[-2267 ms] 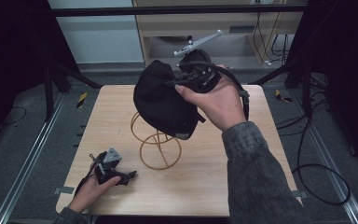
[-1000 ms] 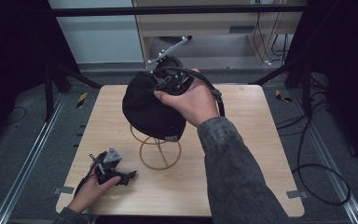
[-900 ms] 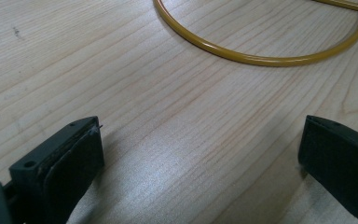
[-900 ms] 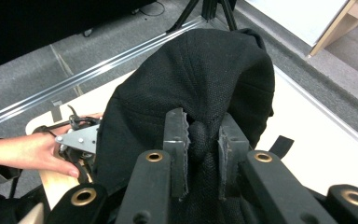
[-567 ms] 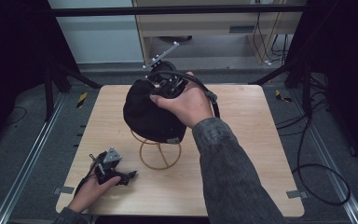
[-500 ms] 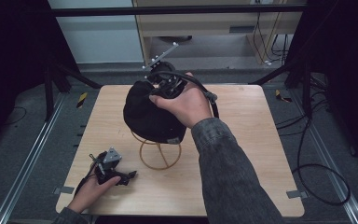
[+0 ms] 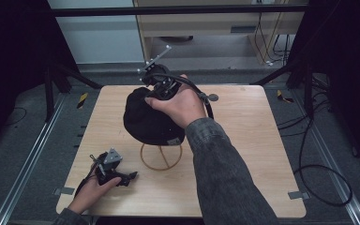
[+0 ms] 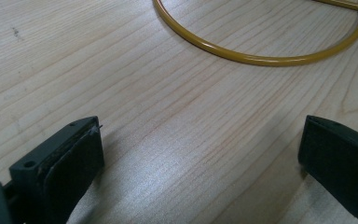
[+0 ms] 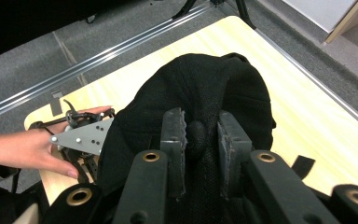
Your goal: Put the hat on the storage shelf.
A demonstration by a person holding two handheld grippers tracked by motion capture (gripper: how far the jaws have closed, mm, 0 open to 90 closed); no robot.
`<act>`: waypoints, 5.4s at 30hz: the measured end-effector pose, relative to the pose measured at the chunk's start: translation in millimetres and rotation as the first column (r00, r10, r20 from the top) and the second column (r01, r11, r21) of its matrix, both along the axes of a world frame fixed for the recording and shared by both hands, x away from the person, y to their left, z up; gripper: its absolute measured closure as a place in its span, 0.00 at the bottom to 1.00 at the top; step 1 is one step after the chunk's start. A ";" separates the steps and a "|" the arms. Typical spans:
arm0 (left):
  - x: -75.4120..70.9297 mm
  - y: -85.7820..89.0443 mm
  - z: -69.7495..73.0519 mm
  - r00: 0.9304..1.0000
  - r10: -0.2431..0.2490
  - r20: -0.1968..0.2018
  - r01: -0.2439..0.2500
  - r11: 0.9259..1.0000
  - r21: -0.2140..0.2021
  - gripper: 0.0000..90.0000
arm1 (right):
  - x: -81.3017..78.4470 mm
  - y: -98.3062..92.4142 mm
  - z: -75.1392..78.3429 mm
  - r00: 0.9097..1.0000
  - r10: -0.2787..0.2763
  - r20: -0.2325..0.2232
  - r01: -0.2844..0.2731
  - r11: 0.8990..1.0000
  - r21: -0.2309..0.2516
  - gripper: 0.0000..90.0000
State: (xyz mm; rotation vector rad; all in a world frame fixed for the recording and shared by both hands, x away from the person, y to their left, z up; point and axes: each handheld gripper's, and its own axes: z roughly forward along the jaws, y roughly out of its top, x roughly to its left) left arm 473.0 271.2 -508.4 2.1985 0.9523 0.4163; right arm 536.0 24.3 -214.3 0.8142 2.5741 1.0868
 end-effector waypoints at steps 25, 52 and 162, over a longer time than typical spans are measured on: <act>0.0 0.0 0.0 1.000 0.000 0.000 0.000 1.000 0.000 0.00 | -2.0 -5.5 -3.3 1.000 -0.017 0.005 0.017 0.999 -0.041 0.78; 0.1 -0.1 -0.2 1.000 0.001 0.003 -0.001 1.000 -0.002 0.00 | -28.0 -69.6 -7.7 0.994 -0.104 0.044 0.103 0.995 0.006 0.78; 3.1 -1.0 -0.1 1.000 0.000 0.001 0.000 1.000 -0.003 0.00 | -7.4 -196.6 -279.4 0.896 -0.437 -0.082 0.436 0.899 -0.026 0.14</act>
